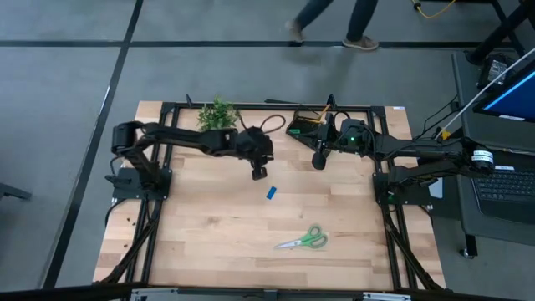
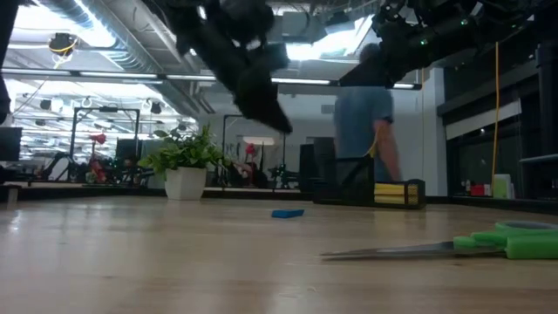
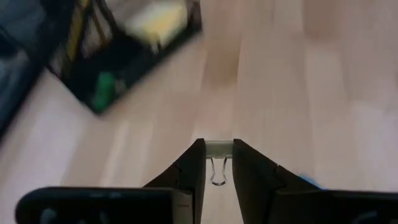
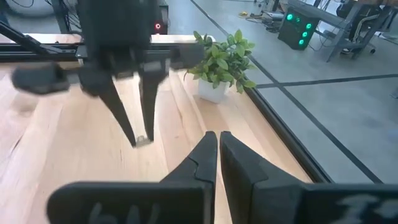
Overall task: Pick and place office supplies into organizer
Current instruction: Put the brown binder clip into the black desk organizer
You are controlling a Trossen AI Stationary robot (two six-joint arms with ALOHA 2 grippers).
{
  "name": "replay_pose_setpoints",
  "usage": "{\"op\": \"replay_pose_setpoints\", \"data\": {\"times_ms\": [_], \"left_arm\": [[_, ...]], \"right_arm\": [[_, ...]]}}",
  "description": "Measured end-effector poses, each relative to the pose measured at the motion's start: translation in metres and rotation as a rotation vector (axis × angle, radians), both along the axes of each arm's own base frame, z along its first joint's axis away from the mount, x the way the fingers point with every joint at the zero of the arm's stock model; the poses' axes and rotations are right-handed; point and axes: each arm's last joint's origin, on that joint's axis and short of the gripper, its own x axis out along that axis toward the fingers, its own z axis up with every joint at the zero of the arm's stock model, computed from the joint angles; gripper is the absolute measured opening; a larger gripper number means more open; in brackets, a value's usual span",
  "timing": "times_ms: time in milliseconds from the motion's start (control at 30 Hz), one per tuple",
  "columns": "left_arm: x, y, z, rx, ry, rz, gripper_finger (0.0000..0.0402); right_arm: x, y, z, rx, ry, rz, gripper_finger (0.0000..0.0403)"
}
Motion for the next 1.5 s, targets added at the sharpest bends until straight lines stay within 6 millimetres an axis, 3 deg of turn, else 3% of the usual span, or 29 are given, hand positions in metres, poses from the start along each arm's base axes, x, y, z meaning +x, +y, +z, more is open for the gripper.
{"op": "replay_pose_setpoints", "data": {"times_ms": [167,300,600,733,967,1267,1500], "left_arm": [[-0.006,-0.001,0.026,0.029,-0.105,-0.021,0.0065],[-0.011,-0.003,0.036,0.052,-0.130,-0.040,0.0065],[-0.010,-0.013,0.037,0.174,-0.100,-0.132,0.0065],[-0.009,-0.019,0.037,0.264,-0.073,-0.117,0.0065],[-0.009,-0.026,0.037,0.347,-0.046,-0.090,0.0065],[-0.011,-0.027,0.034,0.349,-0.002,-0.089,0.0065],[-0.012,-0.026,0.033,0.367,0.016,-0.065,0.0065]], "right_arm": [[0.002,0.006,0.000,-0.007,0.002,0.044,0.0023],[0.004,0.013,0.001,0.004,-0.011,0.152,0.0023],[0.006,0.021,0.003,0.353,-0.106,0.118,0.0024],[0.010,0.025,0.000,0.408,-0.112,0.121,0.0024],[0.038,0.030,-0.021,0.423,-0.130,0.157,0.0025],[0.054,0.026,-0.034,0.442,-0.200,0.154,0.0100],[0.073,0.020,-0.030,0.526,-0.149,0.107,0.0146]]}}
